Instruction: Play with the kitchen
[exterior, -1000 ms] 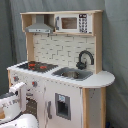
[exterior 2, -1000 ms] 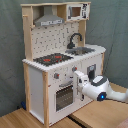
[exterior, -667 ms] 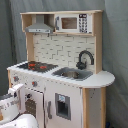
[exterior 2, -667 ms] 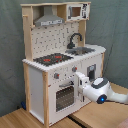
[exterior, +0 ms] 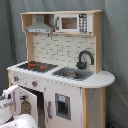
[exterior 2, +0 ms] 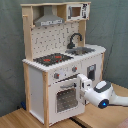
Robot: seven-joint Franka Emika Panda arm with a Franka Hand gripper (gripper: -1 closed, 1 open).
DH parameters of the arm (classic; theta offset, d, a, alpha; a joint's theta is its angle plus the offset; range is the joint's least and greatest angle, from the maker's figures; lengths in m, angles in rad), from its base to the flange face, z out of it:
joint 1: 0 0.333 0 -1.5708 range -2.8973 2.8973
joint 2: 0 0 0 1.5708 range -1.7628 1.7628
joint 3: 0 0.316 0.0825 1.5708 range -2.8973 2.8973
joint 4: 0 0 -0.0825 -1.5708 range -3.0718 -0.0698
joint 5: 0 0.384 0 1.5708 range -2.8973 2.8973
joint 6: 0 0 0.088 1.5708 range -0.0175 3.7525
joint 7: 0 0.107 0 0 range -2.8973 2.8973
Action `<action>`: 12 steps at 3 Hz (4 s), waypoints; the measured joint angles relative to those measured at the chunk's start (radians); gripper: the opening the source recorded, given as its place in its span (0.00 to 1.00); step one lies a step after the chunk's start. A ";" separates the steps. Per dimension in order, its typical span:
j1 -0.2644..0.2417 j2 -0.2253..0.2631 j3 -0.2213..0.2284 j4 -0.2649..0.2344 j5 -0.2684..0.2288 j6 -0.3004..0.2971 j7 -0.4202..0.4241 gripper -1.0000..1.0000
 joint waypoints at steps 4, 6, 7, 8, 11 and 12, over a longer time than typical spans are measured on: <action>0.040 0.051 0.037 0.126 0.138 -0.334 -0.095 0.00; 0.041 0.050 0.043 0.213 0.222 -0.486 -0.168 0.00; 0.031 0.064 0.044 0.245 0.258 -0.534 -0.220 0.00; 0.031 0.064 0.044 0.245 0.258 -0.534 -0.220 1.00; 0.118 0.038 0.039 0.180 0.278 -0.507 -0.436 1.00; 0.158 0.026 0.034 0.150 0.292 -0.494 -0.530 1.00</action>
